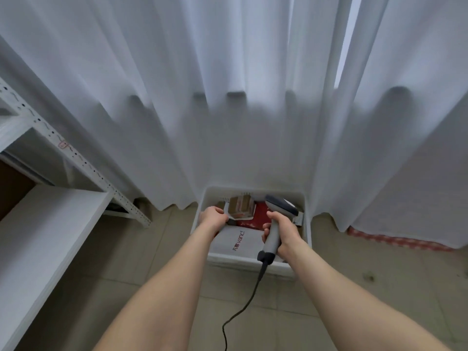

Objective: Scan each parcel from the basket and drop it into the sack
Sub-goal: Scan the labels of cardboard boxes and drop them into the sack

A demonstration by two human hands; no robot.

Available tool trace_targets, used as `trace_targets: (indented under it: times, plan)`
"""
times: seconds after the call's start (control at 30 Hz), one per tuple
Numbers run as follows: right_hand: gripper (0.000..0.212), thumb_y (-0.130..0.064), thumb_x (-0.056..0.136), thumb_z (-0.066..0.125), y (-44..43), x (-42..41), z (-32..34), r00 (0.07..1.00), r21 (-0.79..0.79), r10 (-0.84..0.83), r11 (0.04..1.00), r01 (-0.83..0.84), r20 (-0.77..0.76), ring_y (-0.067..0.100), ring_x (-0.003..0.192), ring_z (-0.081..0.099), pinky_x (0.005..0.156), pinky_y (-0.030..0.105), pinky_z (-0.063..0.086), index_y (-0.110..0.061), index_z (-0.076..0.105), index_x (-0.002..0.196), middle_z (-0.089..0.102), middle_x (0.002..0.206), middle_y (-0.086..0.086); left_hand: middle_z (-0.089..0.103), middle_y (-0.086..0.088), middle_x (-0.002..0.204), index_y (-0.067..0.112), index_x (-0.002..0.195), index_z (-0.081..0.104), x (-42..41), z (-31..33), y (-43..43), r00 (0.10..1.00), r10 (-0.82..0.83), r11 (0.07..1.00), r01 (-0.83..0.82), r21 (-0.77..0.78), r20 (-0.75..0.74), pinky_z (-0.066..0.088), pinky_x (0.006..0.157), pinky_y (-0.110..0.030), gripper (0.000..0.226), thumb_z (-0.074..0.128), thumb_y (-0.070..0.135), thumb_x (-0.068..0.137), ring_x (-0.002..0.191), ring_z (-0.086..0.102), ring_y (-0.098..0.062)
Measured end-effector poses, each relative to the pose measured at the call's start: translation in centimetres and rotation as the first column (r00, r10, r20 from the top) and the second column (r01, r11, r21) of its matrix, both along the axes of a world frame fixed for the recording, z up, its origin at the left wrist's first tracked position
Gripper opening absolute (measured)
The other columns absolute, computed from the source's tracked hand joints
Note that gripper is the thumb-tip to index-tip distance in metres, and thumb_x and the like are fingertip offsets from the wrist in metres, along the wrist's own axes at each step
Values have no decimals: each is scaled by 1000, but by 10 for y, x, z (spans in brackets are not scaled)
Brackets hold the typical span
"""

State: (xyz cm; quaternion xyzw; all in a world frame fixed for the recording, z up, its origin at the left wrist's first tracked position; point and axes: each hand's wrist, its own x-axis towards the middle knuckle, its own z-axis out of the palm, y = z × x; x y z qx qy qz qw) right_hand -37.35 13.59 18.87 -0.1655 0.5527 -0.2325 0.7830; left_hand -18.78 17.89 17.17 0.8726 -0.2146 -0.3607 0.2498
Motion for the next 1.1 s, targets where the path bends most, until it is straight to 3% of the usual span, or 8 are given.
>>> trace_targets:
  times: [0.33,0.6,0.67,0.73,0.87,0.93,1.0,1.1]
  plan:
    - [7,-5,87,68,-167,67,-139,984,104,65,993,-49,-165,14,49,51,57,28,51,-4,62,83,58,57,5,56,-8,131,18,120,62,61,-138,-155,999,26,992,-21,128,-35,44,102,-37,37,63,22,84,118,54,-28]
    - [6,1,85,64,-240,140,-300,950,71,98,994,-80,-298,18,55,55,54,30,53,0,59,85,57,65,10,58,-9,122,7,123,56,115,-299,-216,985,108,985,-88,150,-131,43,81,-28,39,63,22,88,111,56,-28]
    - [12,-4,83,67,-252,158,-345,927,27,115,993,-113,-356,22,64,59,62,34,55,-4,56,82,59,71,10,58,-13,124,7,126,55,132,-346,-228,981,132,984,-111,142,-144,46,81,-30,46,63,24,85,109,57,-29]
    - [17,-9,80,70,-260,174,-387,908,2,149,987,-162,-392,28,78,60,80,42,55,-8,53,80,59,79,10,54,-13,128,6,133,49,147,-387,-239,971,172,981,-154,115,-166,47,80,-31,53,62,24,85,109,56,-29]
    - [16,-7,79,70,-274,200,-456,928,-11,195,978,-209,-317,31,94,64,93,47,53,-8,60,92,65,94,13,52,-12,124,1,138,38,166,-451,-263,962,198,976,-175,131,-188,38,78,-27,51,52,22,94,100,49,-22]
    - [23,-7,81,69,-281,209,-482,933,-18,213,974,-227,-289,27,93,62,93,43,52,-6,61,102,66,101,13,50,-13,130,2,142,32,172,-478,-274,952,219,972,-196,127,-213,39,84,-29,55,50,26,96,112,50,-27]
    - [18,-8,83,68,-286,214,-502,939,-41,218,971,-237,-265,23,90,61,92,40,51,-11,61,99,66,101,9,47,-13,140,4,146,28,177,-502,-282,927,268,961,-239,136,-262,42,93,-34,61,49,33,97,124,48,-30]
    - [18,-10,84,68,-287,215,-521,946,-44,243,965,-258,-215,22,93,62,93,43,51,-14,61,100,66,101,7,47,-10,141,10,143,34,175,-526,-282,882,317,948,-285,140,-350,41,95,-37,63,49,47,94,127,45,-30]
